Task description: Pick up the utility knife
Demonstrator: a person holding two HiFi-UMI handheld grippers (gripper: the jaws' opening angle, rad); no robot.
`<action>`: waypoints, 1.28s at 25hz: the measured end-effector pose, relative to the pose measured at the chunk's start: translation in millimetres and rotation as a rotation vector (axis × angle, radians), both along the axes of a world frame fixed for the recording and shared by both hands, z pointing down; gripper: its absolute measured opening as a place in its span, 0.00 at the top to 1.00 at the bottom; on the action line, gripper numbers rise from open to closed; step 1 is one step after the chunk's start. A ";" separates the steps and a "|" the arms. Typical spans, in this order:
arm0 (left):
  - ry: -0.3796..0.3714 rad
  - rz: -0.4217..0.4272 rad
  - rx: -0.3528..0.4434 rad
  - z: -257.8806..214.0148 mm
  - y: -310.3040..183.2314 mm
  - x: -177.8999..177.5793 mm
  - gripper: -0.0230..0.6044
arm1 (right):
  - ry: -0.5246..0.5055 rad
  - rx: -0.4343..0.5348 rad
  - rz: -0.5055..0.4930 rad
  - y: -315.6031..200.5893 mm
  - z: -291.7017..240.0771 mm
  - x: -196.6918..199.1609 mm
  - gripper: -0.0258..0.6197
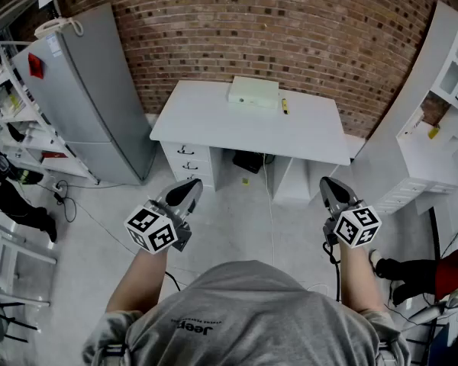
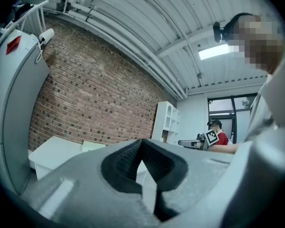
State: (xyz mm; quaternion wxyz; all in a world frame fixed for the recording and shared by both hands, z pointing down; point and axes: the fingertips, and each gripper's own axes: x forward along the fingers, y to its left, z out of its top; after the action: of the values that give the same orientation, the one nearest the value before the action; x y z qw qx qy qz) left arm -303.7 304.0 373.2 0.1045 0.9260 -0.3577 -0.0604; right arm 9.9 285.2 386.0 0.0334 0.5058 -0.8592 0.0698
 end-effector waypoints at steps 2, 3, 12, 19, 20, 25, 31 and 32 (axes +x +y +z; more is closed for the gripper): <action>0.000 0.002 0.002 -2.1 1.3 2.2 0.97 | 0.000 0.001 -0.001 1.4 -1.6 2.0 0.95; 0.000 0.003 0.003 -3.1 2.0 3.5 0.97 | 0.000 0.002 -0.001 2.1 -2.0 3.1 0.95; -0.009 0.007 0.016 -9.3 12.8 23.2 0.97 | -0.007 0.006 -0.005 13.3 -4.7 22.4 0.95; -0.018 -0.005 0.025 -12.8 24.8 48.9 0.97 | -0.030 0.014 -0.012 22.2 -11.7 45.4 0.95; -0.019 -0.008 0.026 -13.8 27.2 54.5 0.97 | -0.029 0.014 -0.014 23.8 -13.0 50.2 0.95; -0.018 -0.023 0.037 -15.8 40.6 93.2 0.97 | -0.019 0.016 -0.034 34.0 -15.0 83.2 0.95; -0.021 -0.011 0.021 -4.3 52.1 140.5 0.97 | -0.016 0.002 -0.050 38.4 -5.5 117.5 0.95; -0.024 -0.010 0.016 -2.7 51.8 144.7 0.97 | -0.016 0.000 -0.054 37.7 -4.1 120.3 0.95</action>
State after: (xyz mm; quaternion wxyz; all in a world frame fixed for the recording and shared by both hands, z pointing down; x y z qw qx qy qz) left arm -159.0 355.8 370.5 0.0927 0.9257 -0.3630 -0.0529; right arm 130.2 322.9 381.9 0.0283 0.4816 -0.8729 0.0728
